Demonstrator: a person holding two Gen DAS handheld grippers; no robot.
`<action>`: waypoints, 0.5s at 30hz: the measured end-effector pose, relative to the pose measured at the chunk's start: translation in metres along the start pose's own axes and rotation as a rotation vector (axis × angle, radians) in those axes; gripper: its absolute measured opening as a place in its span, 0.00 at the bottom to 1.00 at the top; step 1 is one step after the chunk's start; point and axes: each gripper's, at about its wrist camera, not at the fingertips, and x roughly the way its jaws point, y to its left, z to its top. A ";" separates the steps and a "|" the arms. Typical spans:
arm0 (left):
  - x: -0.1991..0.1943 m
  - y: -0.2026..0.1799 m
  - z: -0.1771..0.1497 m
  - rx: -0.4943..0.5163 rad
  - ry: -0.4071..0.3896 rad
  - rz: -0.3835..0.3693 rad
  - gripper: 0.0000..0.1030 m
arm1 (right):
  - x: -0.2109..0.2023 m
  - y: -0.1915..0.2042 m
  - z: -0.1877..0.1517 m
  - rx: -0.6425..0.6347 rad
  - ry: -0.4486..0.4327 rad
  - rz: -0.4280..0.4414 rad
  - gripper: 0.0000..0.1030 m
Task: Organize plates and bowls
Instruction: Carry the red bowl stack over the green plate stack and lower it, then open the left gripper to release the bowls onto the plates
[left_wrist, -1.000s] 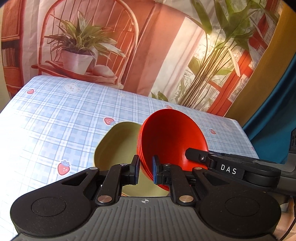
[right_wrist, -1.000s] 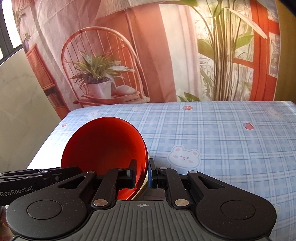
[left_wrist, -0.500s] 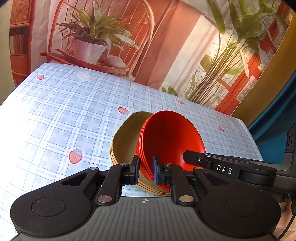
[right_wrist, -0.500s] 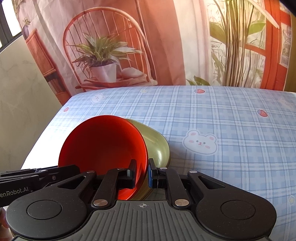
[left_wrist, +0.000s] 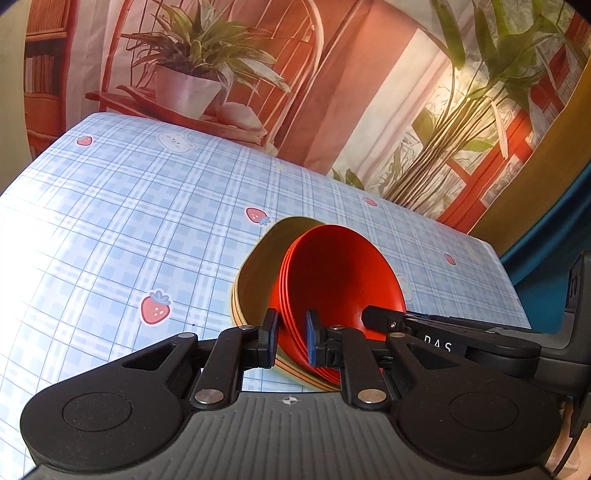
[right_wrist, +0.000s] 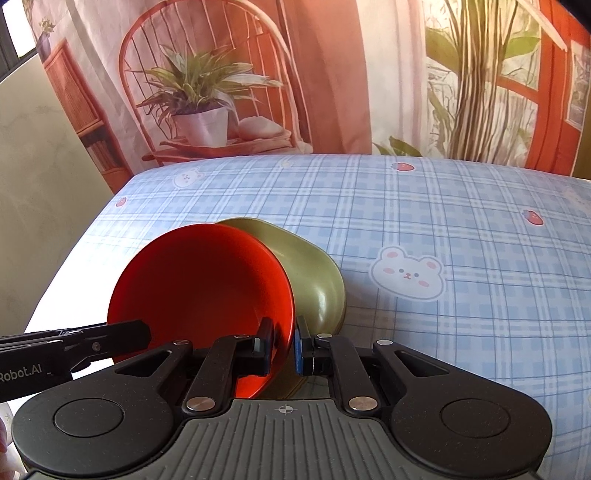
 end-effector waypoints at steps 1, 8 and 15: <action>0.001 0.000 0.000 0.002 0.000 0.001 0.17 | 0.001 0.000 0.000 -0.002 -0.003 -0.001 0.10; 0.007 -0.001 0.001 -0.006 0.002 -0.004 0.17 | 0.003 -0.001 0.003 -0.033 -0.013 -0.017 0.10; 0.013 -0.002 0.002 -0.009 0.003 0.012 0.17 | 0.006 -0.003 0.006 -0.038 -0.021 -0.025 0.10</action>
